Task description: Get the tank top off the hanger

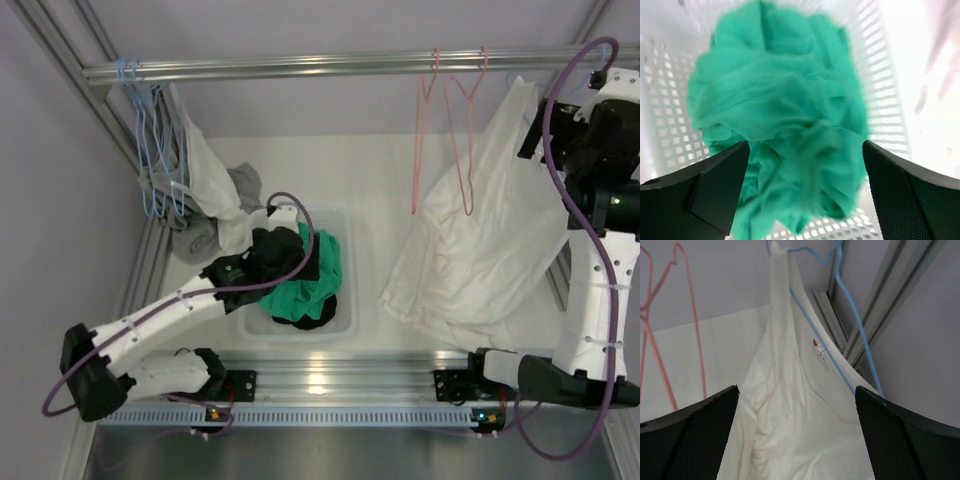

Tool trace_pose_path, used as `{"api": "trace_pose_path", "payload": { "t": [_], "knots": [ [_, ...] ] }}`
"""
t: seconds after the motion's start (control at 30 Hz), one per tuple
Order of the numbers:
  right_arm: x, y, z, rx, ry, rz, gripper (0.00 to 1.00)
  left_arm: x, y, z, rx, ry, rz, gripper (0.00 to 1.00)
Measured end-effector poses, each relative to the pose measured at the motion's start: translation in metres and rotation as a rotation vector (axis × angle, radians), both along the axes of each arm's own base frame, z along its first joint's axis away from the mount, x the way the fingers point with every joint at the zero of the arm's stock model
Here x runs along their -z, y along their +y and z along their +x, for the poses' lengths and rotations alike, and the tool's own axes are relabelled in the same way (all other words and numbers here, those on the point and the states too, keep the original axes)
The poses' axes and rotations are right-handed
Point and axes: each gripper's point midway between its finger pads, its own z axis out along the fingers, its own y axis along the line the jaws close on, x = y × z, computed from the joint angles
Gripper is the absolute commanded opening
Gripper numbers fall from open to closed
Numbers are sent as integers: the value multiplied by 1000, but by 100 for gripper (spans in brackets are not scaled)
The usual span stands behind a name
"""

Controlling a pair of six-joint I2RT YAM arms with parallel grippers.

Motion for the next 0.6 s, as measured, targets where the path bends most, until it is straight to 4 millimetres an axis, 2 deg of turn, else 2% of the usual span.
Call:
{"api": "trace_pose_path", "payload": {
  "t": [0.07, 0.17, 0.2, 0.27, 0.33, 0.4, 0.6],
  "knots": [
    [4, -15, 6, 39, 18, -9, 94, -46, -1, -3, 20, -61, -84, 99],
    [10, -29, 9, 72, 50, -50, 97, -116, 5, -8, 43, -176, -195, 99],
    [8, -32, 10, 77, 53, -67, 97, -135, 10, -12, 51, -211, -222, 99],
    [4, -39, 15, 88, 62, -109, 98, -154, 18, -21, 81, -249, -240, 99],
    [-1, -46, 23, 98, 64, -145, 98, -157, 24, -30, 128, -255, -220, 99],
    [-2, -52, 33, 97, 76, -185, 98, -148, 25, -37, 181, -237, -181, 99],
    [4, -59, 56, 43, 126, -278, 98, -94, 34, -44, 243, -164, -33, 99]
  ]
}}
